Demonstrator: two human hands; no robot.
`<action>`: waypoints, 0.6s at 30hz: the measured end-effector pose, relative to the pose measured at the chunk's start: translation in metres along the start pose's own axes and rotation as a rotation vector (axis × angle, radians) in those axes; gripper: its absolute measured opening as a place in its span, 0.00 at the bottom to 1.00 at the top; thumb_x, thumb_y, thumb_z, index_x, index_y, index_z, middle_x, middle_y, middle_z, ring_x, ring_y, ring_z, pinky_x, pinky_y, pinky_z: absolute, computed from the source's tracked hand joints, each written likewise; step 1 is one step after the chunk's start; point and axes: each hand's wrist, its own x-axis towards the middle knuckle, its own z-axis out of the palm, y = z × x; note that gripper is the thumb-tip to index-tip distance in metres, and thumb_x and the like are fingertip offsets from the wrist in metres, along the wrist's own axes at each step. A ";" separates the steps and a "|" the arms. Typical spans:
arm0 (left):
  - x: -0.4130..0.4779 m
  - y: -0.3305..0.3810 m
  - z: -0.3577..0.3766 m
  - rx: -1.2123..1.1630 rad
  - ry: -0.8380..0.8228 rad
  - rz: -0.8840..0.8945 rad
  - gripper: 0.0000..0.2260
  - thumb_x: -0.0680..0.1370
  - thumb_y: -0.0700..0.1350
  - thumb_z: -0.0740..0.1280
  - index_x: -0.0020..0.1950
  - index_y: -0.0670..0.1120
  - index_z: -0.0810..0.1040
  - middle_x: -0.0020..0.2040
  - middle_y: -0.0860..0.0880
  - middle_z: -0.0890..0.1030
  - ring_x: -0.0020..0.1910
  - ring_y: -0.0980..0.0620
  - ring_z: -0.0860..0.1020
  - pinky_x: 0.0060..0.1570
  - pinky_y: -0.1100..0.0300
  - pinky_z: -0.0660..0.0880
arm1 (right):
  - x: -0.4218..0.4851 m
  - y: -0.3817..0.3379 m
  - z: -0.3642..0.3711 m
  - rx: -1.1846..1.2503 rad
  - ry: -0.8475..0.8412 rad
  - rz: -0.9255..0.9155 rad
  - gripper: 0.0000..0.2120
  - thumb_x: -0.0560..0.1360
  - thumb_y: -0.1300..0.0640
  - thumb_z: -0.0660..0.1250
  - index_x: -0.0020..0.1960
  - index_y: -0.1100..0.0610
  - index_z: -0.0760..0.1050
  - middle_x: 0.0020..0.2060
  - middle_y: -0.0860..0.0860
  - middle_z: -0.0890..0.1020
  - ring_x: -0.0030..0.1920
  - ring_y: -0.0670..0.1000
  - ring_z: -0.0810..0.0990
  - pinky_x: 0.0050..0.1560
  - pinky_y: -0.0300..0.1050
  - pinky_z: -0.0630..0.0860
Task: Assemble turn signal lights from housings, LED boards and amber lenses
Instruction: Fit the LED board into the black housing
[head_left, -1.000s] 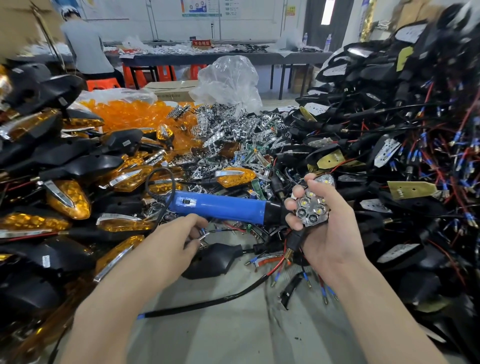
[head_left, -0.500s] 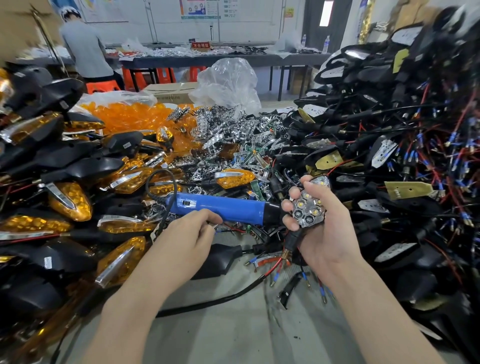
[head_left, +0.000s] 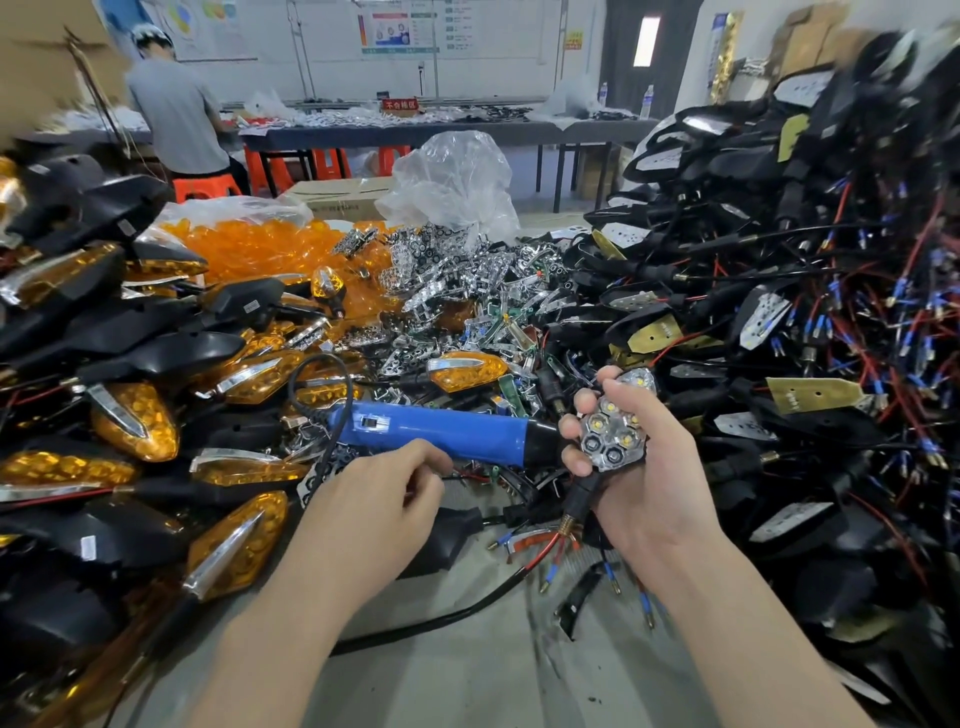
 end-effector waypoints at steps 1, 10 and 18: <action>0.001 0.000 0.000 0.023 0.016 0.012 0.10 0.81 0.49 0.58 0.55 0.61 0.77 0.38 0.61 0.80 0.34 0.63 0.76 0.32 0.66 0.68 | 0.000 0.000 0.001 0.003 0.003 0.000 0.03 0.77 0.60 0.65 0.48 0.53 0.75 0.34 0.50 0.78 0.31 0.49 0.76 0.25 0.39 0.69; 0.017 0.003 -0.019 -0.321 0.256 -0.011 0.12 0.79 0.46 0.59 0.50 0.61 0.80 0.42 0.64 0.81 0.35 0.62 0.79 0.29 0.68 0.72 | 0.013 -0.006 0.014 0.024 0.036 0.009 0.03 0.80 0.60 0.64 0.49 0.53 0.74 0.34 0.49 0.77 0.32 0.49 0.76 0.26 0.39 0.69; 0.132 -0.040 -0.067 -0.125 0.187 -0.123 0.09 0.83 0.43 0.59 0.59 0.53 0.75 0.49 0.55 0.80 0.34 0.52 0.78 0.29 0.59 0.73 | 0.071 -0.004 0.058 -0.108 0.100 0.043 0.03 0.82 0.58 0.64 0.49 0.55 0.74 0.32 0.48 0.80 0.35 0.50 0.83 0.26 0.39 0.73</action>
